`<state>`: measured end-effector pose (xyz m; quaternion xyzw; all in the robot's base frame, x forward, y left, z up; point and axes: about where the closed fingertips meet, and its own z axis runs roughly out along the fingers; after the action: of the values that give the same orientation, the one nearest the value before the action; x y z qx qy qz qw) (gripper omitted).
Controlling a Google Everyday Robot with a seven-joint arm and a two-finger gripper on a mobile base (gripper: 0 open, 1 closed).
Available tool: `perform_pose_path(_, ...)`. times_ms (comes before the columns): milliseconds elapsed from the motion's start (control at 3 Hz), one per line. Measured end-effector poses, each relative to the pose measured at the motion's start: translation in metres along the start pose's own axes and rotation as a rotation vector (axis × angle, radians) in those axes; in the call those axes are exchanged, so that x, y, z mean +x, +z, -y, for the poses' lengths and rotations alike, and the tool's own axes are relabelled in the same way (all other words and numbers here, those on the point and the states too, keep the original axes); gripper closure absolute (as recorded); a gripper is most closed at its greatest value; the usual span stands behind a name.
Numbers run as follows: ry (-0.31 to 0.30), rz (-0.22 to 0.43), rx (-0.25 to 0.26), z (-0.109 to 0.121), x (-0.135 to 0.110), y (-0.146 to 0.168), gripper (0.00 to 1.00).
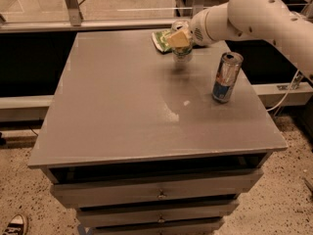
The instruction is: Move 7up can near green jalapeno chip bag
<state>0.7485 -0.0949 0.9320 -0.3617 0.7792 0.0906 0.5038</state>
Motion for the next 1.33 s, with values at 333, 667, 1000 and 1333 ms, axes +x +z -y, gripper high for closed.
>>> perform_pose_path(333, 0.021, 0.027, 0.024, 0.02, 0.005, 0.005, 0.85)
perform_pose_path(667, 0.019, 0.045, 0.043, 0.037, 0.008, 0.009, 0.61)
perform_pose_path(1000, 0.004, 0.041, 0.062, 0.051, 0.011, 0.008, 0.38)
perform_pose_path(1333, -0.003, 0.016, 0.075, 0.065, 0.021, 0.008, 0.05)
